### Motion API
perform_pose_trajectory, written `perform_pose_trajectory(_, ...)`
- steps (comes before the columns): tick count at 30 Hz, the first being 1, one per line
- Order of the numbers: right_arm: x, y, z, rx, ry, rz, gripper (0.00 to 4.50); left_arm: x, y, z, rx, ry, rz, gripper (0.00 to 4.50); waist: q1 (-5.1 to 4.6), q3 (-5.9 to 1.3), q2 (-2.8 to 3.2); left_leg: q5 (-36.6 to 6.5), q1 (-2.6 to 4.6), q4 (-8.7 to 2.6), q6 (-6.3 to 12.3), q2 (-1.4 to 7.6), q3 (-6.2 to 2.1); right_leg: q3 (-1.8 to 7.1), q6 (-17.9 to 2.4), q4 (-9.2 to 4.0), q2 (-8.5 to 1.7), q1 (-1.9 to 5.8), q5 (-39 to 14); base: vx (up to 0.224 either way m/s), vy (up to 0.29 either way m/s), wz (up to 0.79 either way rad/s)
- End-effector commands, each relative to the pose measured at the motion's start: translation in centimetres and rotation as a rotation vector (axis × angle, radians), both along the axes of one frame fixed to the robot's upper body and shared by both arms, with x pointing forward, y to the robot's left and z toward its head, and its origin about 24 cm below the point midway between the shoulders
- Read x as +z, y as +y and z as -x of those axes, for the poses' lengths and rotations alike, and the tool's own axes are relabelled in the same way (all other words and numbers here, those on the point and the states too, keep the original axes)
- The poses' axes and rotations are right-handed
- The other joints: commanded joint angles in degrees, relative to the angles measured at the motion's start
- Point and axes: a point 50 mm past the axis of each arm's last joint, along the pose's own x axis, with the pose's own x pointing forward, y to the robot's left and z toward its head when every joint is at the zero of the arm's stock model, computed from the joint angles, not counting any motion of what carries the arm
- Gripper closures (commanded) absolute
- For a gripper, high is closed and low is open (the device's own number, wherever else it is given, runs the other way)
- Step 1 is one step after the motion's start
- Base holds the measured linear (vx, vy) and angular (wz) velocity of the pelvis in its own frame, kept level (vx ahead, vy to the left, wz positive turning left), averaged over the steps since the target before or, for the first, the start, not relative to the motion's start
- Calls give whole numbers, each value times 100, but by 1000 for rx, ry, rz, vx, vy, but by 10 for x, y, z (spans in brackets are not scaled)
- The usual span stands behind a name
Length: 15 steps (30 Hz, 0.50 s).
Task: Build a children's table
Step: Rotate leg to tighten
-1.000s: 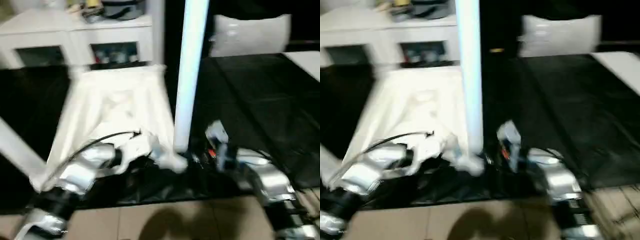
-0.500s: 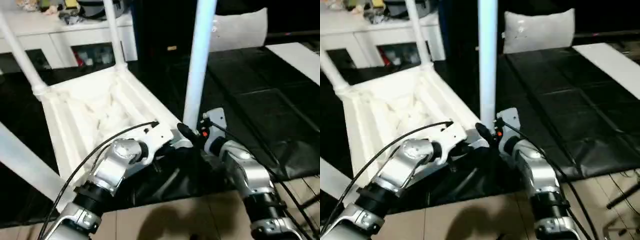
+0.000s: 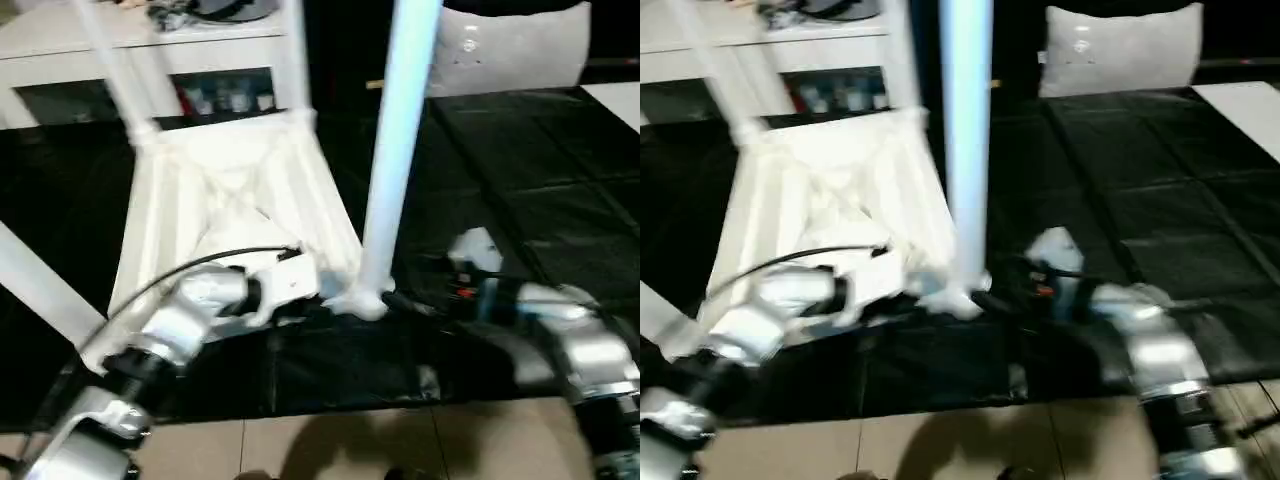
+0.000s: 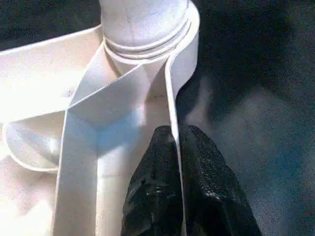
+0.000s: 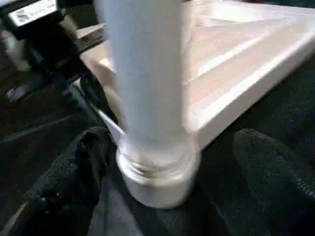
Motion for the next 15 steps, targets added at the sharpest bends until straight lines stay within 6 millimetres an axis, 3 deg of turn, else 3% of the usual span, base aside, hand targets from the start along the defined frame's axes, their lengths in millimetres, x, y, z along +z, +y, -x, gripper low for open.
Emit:
perform_pose_trajectory(1, 6, 11, 0, 93, -21, -27, 53, -5, -4, 8, -110, 15, -39, 450, 47, -415, -122, -574, -63, -331, 813, 92, 118, 330, -828, -356, -269, 426, -1644, 0, 0, 0)
perform_pose_trajectory(2, 6, 12, 2, 138, -2, -29, 62, -5, -4, 11, -144, 23, -40, 450, 79, -415, -162, -627, -50, -348, 742, 110, 118, 333, -805, -364, -259, 420, -1719, 0, 0, 0)
perform_pose_trajectory(5, 5, 15, 4, 231, 41, -26, 81, -5, -3, 17, -218, 45, -53, 450, 149, -409, -143, -783, -26, -369, 654, 134, 119, 355, -811, -348, -255, 398, -1815, 0, 0, 0)
perform_pose_trajectory(6, 4, 16, 4, 251, 46, -24, 96, -5, -3, 17, -236, 48, -55, 450, 171, -413, -176, -808, -15, -377, 621, 140, 121, 372, -829, -335, -258, 394, -1811, 0, 0, 0)
perform_pose_trajectory(8, 4, 18, 5, 300, 66, -28, 105, -4, -3, 20, -274, 55, -55, 450, 209, -401, -188, -936, 2, -401, 555, 147, 141, 399, -794, -354, -263, 388, -1925, 0, 0, 0)
perform_pose_trajectory(15, 1, 22, 8, 370, 107, -25, 167, -2, -4, 22, -313, 59, -53, 450, 263, -420, -227, -846, 18, -398, 474, 138, 166, 422, -842, -330, -265, 398, -1821, 0, 0, 0)
